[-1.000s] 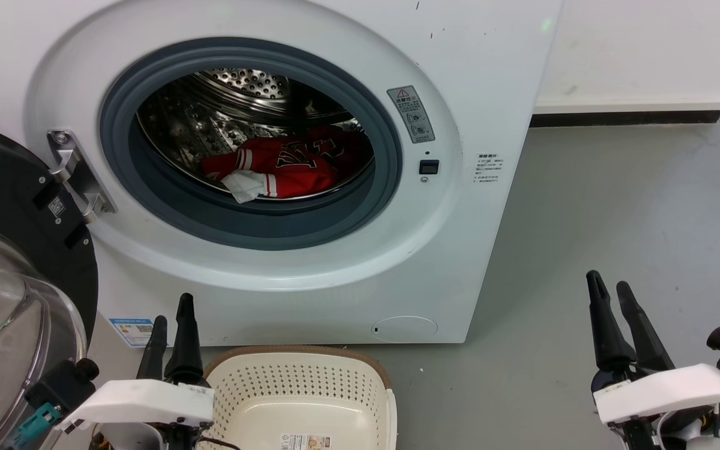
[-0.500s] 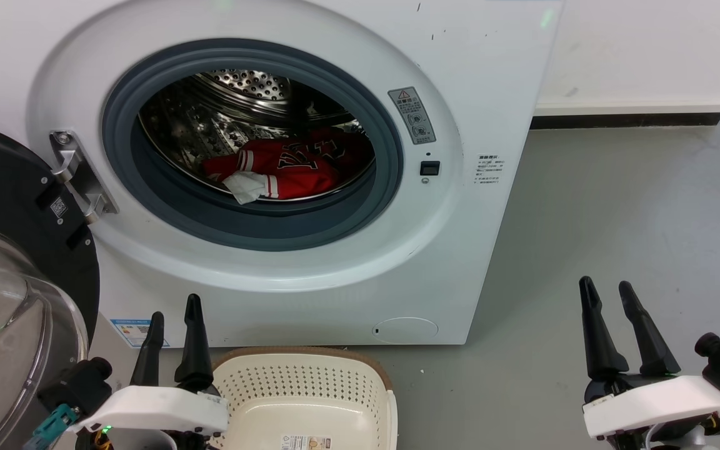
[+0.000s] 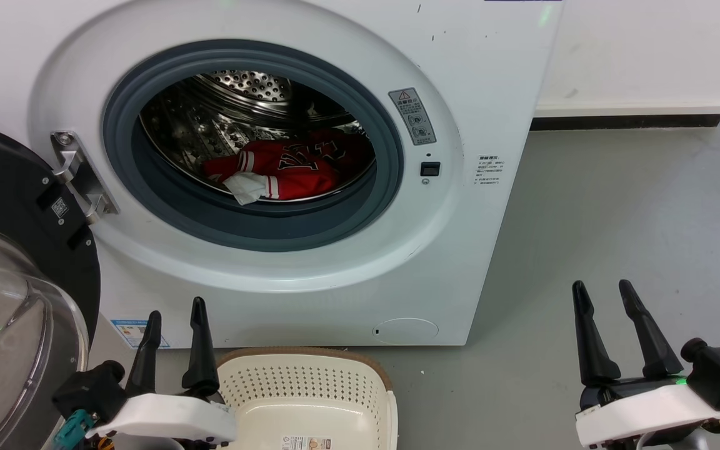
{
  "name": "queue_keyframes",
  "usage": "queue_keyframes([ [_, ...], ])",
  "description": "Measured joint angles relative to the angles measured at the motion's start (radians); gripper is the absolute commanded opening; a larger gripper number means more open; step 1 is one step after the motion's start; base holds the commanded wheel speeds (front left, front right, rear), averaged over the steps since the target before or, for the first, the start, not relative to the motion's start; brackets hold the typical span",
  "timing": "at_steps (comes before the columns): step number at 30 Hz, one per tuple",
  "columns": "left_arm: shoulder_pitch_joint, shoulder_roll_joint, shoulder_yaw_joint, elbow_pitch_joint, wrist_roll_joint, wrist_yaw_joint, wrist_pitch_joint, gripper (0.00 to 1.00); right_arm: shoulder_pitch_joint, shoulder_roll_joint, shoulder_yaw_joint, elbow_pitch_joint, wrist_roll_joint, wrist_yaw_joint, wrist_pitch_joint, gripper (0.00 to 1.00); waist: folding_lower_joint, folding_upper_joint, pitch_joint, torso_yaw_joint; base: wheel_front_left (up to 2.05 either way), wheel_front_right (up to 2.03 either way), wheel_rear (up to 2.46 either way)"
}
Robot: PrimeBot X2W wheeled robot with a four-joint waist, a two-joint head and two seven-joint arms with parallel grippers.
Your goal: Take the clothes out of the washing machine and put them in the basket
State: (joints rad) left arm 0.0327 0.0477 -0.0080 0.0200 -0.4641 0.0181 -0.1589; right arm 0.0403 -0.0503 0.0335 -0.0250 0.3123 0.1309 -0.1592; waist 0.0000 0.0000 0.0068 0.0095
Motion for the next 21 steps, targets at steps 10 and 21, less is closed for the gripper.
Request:
queue_keyframes([
  [10,0.011,0.0,0.001,-0.012,0.092,0.004,-0.024,1.0,0.007,0.0,0.005,-0.021,-0.106,0.0,-0.024,1.0,0.0,0.0,0.0,0.0,0.0,0.0,0.0],
  [21,0.024,0.001,-0.004,-0.027,0.183,0.015,-0.048,1.0,0.018,0.0,0.006,-0.042,-0.201,0.0,-0.048,1.0,0.0,0.0,0.003,0.002,0.0,0.0,0.0],
])
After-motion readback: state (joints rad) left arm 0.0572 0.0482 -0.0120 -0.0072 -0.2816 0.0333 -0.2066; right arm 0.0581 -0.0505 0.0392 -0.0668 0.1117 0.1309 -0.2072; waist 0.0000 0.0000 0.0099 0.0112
